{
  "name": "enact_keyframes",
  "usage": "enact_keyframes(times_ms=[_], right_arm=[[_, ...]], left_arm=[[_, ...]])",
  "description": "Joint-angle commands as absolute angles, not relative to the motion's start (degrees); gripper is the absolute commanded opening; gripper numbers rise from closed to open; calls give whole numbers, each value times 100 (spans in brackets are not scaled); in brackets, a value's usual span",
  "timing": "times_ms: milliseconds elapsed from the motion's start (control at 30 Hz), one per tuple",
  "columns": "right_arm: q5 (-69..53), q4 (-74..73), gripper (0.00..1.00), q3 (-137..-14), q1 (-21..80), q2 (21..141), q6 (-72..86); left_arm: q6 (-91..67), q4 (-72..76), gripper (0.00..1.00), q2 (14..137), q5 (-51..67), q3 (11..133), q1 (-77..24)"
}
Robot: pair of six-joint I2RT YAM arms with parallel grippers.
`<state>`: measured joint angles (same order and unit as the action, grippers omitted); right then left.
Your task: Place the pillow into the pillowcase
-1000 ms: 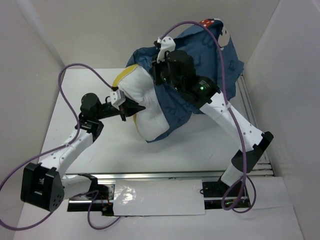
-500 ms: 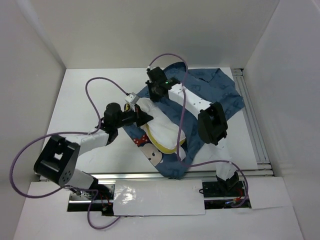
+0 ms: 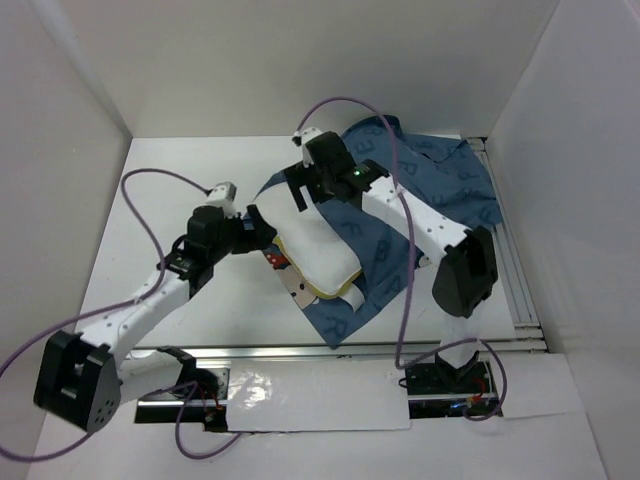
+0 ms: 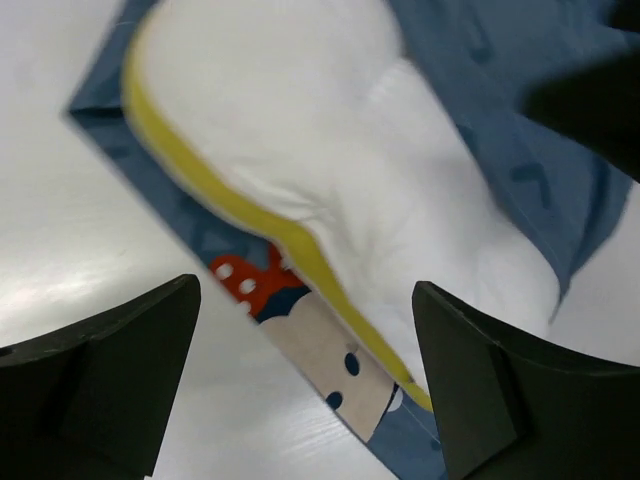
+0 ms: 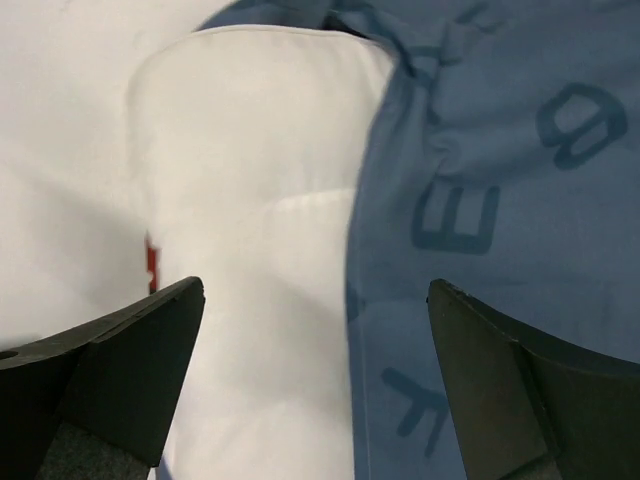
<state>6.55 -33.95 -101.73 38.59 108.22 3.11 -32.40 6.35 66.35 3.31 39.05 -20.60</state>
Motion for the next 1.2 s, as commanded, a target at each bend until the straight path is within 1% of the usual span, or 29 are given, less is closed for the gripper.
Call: enact_keyframes(times_ms=[0,100,167,267,300,467,567,600,633,700,800,900,967,1033,1067,1133,1167], right_arm=[[634,-3085,100,-9923,4350,10336,-562],[528,-3146,100,-9853,4622,10738,-702],[754,-3313,100,-10211,4729,11246,-703],[1290,-3463,100,-10783,4790,11680,-380],[1501,-3385,100,-10889,4720,11820,-282],[1661,-3033,100,-11276,4255,11769,228],[1968,-2524,95,-11076,4184,11619,229],[2134,-2462,87,-11074,4123,11558,159],[2188,-2522,81,-11161,4052,11619,80],[2250,-2776,73,-11381,3982,11768,79],[2250,-3216,73,-11732,3859,12119,79],[2075,-3418,71,-11961,3744,12436,9],[1673,-3506,71,-12111,3691,12664,-44],[1338,-3595,70,-12392,3499,12814,26],[1153,-3690,70,-12480,3498,12954,87],[1082,-3875,67,-12735,3428,13069,88],[1081,-3928,67,-12735,3367,13122,140]], left_arm=[[-4191,-1237,100,6205,-1238,3963,-1776],[-4254,-1450,100,6345,-1187,4025,-1416],[-4167,-1284,100,6581,-855,4078,-1188],[-3903,-845,100,6854,-397,4218,-1073],[-3824,-731,100,7047,-326,4306,-1072],[-3718,-124,100,7549,342,4553,-1072],[-3832,360,100,7856,685,4692,-1072],[-3832,482,100,7953,851,4824,-1072],[-3884,544,100,8067,940,4895,-1072],[-3885,676,100,8444,1193,5044,-1072],[-3885,677,100,8823,1388,5440,-1072],[-3885,992,100,9210,1687,5554,-1072],[-3885,1124,100,9490,1933,5616,-1072],[-3885,1230,93,9685,2108,5756,-1072],[-3885,1230,86,9868,2162,5844,-1072],[-3885,1230,78,10019,2162,5923,-1072],[-3885,1230,74,10072,2214,5924,-1072]])
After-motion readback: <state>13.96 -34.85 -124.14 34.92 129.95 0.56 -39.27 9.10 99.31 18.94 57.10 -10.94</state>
